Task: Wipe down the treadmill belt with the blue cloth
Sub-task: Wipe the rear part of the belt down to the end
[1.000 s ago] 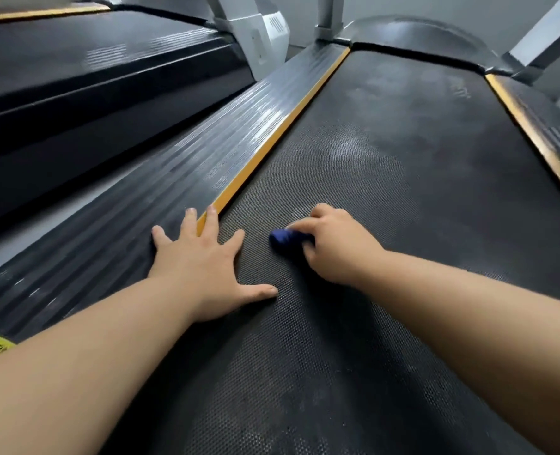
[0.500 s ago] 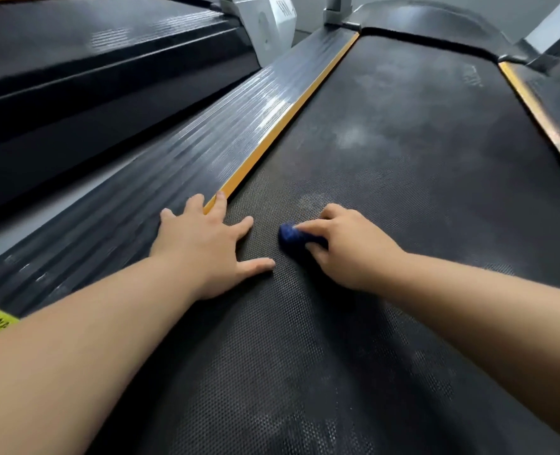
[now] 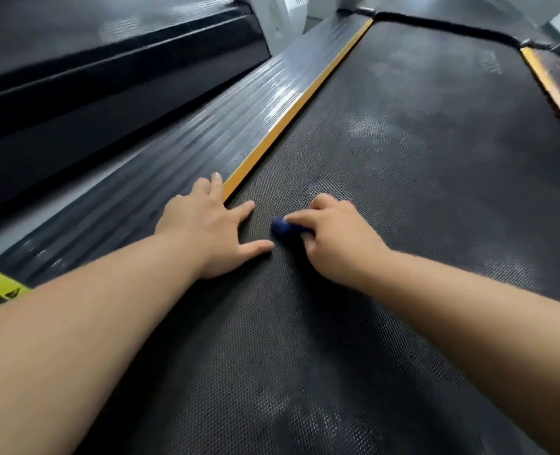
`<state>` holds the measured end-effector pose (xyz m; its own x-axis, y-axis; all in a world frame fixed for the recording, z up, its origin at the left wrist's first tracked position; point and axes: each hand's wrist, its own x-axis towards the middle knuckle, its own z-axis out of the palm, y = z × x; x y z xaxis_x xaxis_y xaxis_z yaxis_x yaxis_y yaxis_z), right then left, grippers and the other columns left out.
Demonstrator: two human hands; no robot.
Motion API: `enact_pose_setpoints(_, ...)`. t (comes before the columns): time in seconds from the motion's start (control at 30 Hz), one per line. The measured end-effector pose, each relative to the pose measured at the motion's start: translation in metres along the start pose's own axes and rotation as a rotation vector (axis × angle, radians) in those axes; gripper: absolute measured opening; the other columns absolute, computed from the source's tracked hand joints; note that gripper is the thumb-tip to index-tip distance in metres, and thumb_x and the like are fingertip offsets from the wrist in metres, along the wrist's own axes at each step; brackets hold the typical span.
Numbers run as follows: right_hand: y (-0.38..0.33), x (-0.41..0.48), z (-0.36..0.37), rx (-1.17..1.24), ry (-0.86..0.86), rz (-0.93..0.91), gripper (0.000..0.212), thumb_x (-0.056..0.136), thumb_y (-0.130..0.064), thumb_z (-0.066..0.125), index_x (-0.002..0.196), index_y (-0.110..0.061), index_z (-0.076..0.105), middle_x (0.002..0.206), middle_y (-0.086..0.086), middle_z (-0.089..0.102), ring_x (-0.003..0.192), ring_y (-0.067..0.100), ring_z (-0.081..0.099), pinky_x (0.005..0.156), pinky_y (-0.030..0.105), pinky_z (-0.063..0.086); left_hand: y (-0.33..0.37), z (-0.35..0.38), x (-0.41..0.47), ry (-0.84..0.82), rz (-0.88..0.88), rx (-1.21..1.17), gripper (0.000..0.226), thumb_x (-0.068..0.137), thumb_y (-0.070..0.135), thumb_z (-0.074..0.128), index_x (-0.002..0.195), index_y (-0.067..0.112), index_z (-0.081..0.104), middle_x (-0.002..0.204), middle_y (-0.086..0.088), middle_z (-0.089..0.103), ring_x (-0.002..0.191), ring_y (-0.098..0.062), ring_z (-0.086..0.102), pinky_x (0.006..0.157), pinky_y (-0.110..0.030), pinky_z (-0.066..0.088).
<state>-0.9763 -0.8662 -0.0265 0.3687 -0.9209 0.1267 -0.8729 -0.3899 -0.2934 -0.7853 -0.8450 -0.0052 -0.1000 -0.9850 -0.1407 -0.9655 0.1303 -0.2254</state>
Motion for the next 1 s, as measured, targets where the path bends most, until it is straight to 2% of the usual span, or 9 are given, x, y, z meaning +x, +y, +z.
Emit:
enact_pose_setpoints(0.1,0.001,-0.002,-0.001,-0.004,0.005,-0.041,0.035,0.095,-0.027,0.046,0.124,-0.042,0.058,0.114,-0.002,0.049,0.104,0.026,0.044,0.093,0.038,0.043,-0.003,-0.001,0.003,0.018,-0.015,0.01,0.076,0.08,0.08,0.014,0.147,0.044,0.014,0.158,-0.009,0.008,0.141,-0.026,0.016,0.091,-0.042,0.043)
enact_pose_setpoints(0.23,0.023,0.069,-0.002,-0.045,0.014,0.194,0.034,0.095,-0.026,0.046,0.122,-0.045,0.057,0.123,0.003,0.041,0.113,0.028,0.037,0.095,0.042,0.041,-0.025,-0.005,0.012,0.104,0.042,-0.081,0.053,0.096,0.053,0.025,0.146,0.044,0.011,0.151,0.01,0.029,0.132,-0.015,0.03,0.079,-0.037,0.045)
enact_pose_setpoints(0.33,0.014,0.092,0.003,-0.052,0.008,0.279,0.034,0.093,-0.02,0.046,0.119,-0.039,0.06,0.126,0.004,0.038,0.118,0.032,0.032,0.091,0.041,0.038,-0.041,-0.004,0.017,0.129,0.079,-0.146,0.055,0.097,0.027,0.03,0.144,0.05,0.01,0.136,0.016,0.042,0.123,-0.011,0.038,0.069,-0.031,0.038)
enact_pose_setpoints(0.43,-0.007,0.068,-0.001,0.005,-0.079,0.178,0.037,0.092,-0.021,0.046,0.121,-0.041,0.059,0.12,0.0,0.041,0.114,0.03,0.037,0.087,0.036,0.038,-0.057,-0.003,0.023,0.105,0.066,-0.274,0.058,0.094,0.02,0.032,0.139,0.055,0.02,0.118,0.011,0.049,0.115,-0.014,0.045,0.08,-0.037,0.046)
enact_pose_setpoints(0.6,-0.051,0.007,0.012,0.081,-0.023,-0.204,0.042,0.087,-0.02,0.052,0.127,-0.034,0.05,0.118,-0.003,0.051,0.104,0.027,0.049,0.092,0.032,0.04,-0.057,0.017,0.018,0.246,0.104,-0.329,0.054,0.089,0.022,0.029,0.141,0.037,0.038,0.145,0.017,0.041,0.123,-0.015,0.04,0.103,-0.039,0.037)
enact_pose_setpoints(0.7,-0.035,0.041,0.011,0.007,-0.028,-0.091,0.033,0.088,-0.024,0.054,0.12,-0.03,0.058,0.117,0.001,0.052,0.108,0.028,0.051,0.09,0.034,0.043,-0.058,0.018,0.019,0.232,0.114,-0.375,0.055,0.088,0.025,0.025,0.139,0.036,0.041,0.146,0.018,0.039,0.123,-0.014,0.038,0.105,-0.039,0.034)
enact_pose_setpoints(0.87,-0.006,0.121,0.015,-0.038,0.083,0.362,0.029,0.091,-0.02,0.048,0.118,-0.021,0.061,0.122,0.007,0.047,0.115,0.034,0.044,0.089,0.036,0.041,-0.06,0.02,0.017,0.19,0.096,-0.423,0.053,0.095,0.019,0.03,0.143,0.041,0.032,0.15,0.024,0.029,0.13,-0.01,0.029,0.109,-0.039,0.03)
enact_pose_setpoints(0.93,-0.014,0.123,0.012,-0.032,0.041,0.36,0.03,0.092,-0.021,0.047,0.118,-0.018,0.061,0.122,0.007,0.045,0.116,0.034,0.045,0.087,0.035,0.041,-0.06,0.018,0.019,0.178,0.106,-0.435,0.053,0.096,0.019,0.03,0.144,0.042,0.03,0.15,0.025,0.027,0.132,-0.009,0.027,0.109,-0.038,0.028)
enact_pose_setpoints(1.0,-0.031,0.101,0.009,0.017,-0.003,0.227,0.027,0.091,-0.025,0.049,0.113,-0.024,0.064,0.112,0.003,0.047,0.111,0.029,0.049,0.084,0.03,0.039,-0.064,0.015,0.023,0.172,0.116,-0.463,0.053,0.095,0.017,0.032,0.142,0.042,0.034,0.148,0.026,0.029,0.129,-0.009,0.029,0.109,-0.035,0.029)
